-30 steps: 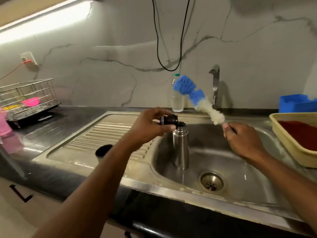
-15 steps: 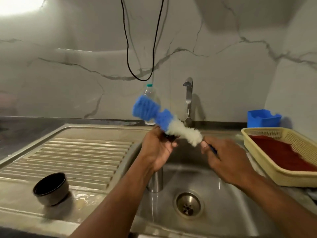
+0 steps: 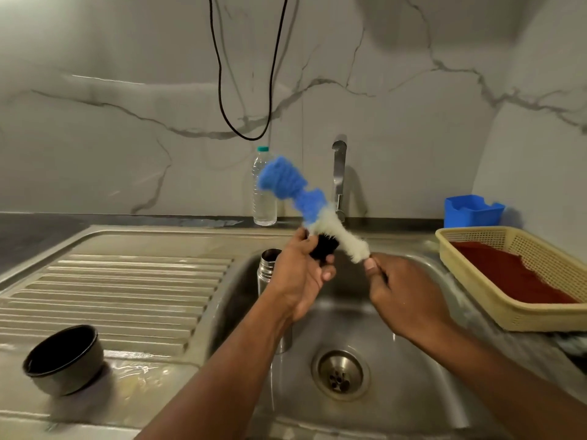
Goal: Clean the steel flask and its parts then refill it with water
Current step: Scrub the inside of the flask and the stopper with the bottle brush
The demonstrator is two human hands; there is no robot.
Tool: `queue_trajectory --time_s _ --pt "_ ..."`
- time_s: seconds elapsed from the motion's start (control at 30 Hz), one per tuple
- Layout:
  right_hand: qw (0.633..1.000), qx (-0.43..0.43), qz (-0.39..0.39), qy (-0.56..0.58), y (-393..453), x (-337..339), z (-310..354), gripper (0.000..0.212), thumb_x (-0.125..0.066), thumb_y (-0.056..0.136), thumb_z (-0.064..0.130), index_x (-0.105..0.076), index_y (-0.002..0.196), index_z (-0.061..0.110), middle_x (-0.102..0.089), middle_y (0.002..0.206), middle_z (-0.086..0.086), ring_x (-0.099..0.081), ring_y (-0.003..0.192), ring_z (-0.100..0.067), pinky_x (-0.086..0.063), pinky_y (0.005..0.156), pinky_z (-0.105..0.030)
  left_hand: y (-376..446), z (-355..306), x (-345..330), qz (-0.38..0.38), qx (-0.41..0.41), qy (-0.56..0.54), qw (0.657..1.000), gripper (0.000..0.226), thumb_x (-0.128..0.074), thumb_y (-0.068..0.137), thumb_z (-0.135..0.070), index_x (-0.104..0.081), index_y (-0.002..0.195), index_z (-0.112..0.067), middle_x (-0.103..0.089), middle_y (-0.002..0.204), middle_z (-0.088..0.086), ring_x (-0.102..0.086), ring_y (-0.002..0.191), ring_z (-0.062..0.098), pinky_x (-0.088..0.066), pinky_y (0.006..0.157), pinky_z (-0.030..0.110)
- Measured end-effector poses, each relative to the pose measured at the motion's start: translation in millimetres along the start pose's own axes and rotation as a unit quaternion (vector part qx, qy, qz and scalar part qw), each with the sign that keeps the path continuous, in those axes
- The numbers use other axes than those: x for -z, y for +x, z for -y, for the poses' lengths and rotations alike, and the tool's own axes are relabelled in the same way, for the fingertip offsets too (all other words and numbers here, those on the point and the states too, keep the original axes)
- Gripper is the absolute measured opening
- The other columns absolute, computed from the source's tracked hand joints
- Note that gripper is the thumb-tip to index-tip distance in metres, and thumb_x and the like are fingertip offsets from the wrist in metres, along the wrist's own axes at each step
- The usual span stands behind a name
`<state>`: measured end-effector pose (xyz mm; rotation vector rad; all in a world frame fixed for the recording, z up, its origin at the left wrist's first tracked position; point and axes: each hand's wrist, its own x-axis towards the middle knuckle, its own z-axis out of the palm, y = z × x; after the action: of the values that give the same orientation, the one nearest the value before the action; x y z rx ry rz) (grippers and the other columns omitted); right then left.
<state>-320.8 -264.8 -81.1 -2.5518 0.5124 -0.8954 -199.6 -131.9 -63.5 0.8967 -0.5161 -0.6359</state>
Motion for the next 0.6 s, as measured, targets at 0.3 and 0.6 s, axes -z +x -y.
queue_trajectory --time_s 0.3,0.6 --pt "0.999 -0.045 0.013 0.018 -0.3 0.5 -1.6 0.040 -0.045 0.108 0.034 -0.052 0.069 0.027 -0.056 0.063 0.004 -0.057 0.061 -0.017 -0.042 0.056 -0.034 1.0 -4.5 1.3 -0.011 0.003 -0.052 0.999 0.031 -0.037 0.111 -0.021 -0.053 0.134 -0.007 -0.061 0.107 0.012 -0.052 0.072 0.016 -0.040 0.059 0.026" --pt "1.000 -0.011 0.006 0.015 -1.9 1.6 -0.9 0.038 -0.045 0.107 0.034 -0.051 0.070 0.028 -0.054 0.062 0.006 -0.055 0.058 -0.013 -0.041 0.054 -0.033 4.2 -5.9 6.2 -0.036 0.009 -0.049 0.998 0.039 -0.051 0.105 -0.038 -0.065 0.132 -0.013 -0.072 0.117 0.009 -0.069 0.100 0.020 -0.050 0.084 0.039"
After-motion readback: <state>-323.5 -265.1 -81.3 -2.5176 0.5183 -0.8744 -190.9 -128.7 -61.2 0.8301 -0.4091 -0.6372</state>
